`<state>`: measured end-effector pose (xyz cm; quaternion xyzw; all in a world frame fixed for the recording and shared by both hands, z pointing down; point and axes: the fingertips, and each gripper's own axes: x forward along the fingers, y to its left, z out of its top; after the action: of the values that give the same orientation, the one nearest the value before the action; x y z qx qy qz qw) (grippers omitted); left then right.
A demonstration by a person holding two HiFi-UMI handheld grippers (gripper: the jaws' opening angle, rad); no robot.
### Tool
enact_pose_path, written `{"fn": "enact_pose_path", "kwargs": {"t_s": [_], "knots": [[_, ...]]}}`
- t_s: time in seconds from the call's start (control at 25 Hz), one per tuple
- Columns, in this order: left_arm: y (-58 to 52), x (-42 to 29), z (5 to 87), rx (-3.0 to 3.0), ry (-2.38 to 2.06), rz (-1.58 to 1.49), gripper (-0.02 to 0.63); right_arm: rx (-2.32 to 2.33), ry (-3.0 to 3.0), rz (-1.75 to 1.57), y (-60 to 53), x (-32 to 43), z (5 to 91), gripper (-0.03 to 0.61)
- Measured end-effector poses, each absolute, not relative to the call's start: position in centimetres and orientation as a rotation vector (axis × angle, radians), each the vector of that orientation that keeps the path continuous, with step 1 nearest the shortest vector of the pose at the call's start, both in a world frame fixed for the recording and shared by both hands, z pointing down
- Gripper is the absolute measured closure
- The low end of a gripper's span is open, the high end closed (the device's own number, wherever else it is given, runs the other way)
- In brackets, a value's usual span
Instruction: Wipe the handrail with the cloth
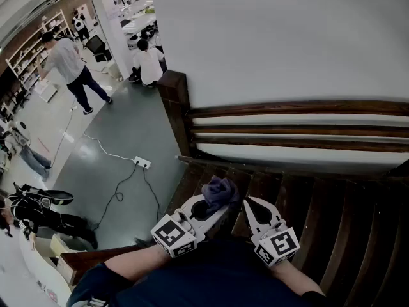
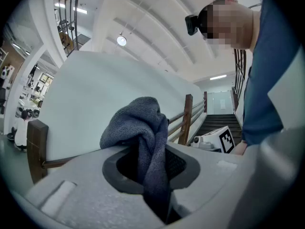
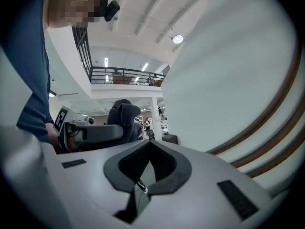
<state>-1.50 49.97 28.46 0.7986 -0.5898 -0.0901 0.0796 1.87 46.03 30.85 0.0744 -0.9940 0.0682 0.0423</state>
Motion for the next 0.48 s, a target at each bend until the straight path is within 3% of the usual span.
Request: {"fn": "enact_pose_path", "kwargs": {"t_s": [0.48], "knots": [[50.2,-3.6,28.2,2.368,-1.776,-0.302,0.535,0.202,-3.035,0.208,46.4,-0.2,30.8,0.569]]}}
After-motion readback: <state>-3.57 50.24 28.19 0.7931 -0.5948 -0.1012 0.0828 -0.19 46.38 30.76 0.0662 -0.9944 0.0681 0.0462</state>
